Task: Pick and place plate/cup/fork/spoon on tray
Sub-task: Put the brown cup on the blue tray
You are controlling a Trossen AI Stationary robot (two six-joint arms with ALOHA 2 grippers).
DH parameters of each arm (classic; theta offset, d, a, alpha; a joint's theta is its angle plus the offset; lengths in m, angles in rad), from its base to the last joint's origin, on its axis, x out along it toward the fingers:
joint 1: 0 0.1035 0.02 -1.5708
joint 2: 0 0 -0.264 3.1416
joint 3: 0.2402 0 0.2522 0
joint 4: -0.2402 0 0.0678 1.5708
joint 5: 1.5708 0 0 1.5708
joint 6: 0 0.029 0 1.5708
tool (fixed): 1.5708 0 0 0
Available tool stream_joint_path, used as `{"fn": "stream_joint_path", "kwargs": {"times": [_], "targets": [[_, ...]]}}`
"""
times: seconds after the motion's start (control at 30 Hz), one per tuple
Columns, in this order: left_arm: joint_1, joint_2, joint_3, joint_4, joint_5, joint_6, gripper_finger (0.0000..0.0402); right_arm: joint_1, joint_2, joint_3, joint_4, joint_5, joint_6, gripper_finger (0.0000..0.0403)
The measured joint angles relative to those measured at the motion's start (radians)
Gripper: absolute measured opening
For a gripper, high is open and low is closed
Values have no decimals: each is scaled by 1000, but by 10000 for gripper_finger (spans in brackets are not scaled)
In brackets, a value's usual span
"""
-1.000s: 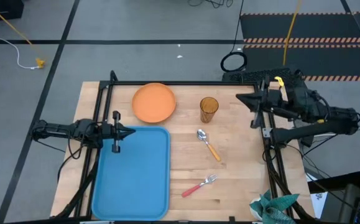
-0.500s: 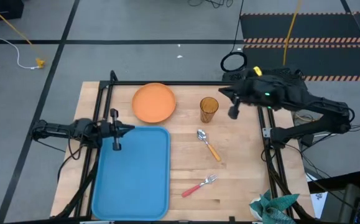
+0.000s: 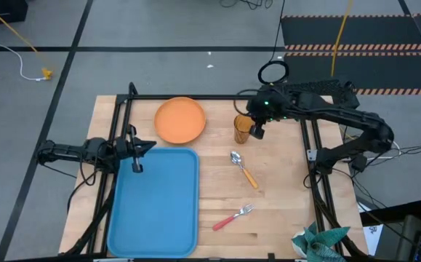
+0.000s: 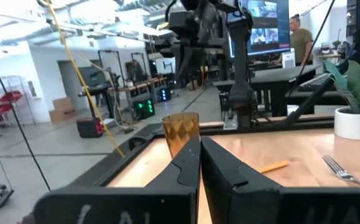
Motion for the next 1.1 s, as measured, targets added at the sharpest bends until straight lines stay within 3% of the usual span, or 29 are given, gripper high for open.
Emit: {"fn": "stream_joint_path", "kwargs": {"times": [0.23, 0.5, 0.8, 1.1], "targets": [[0, 0, 59, -104, -3, -65, 17, -12, 72, 0, -62, -122, -4, 37], [0, 23, 95, -132, -14, -104, 17, -12, 127, 0, -79, -130, 0, 104], [0, 167, 145, -135, -81, -114, 17, 24, 149, 0, -88, -131, -23, 153], [0, 319, 195, -127, -81, -120, 17, 54, 149, -57, -68, -116, -72, 162]]}}
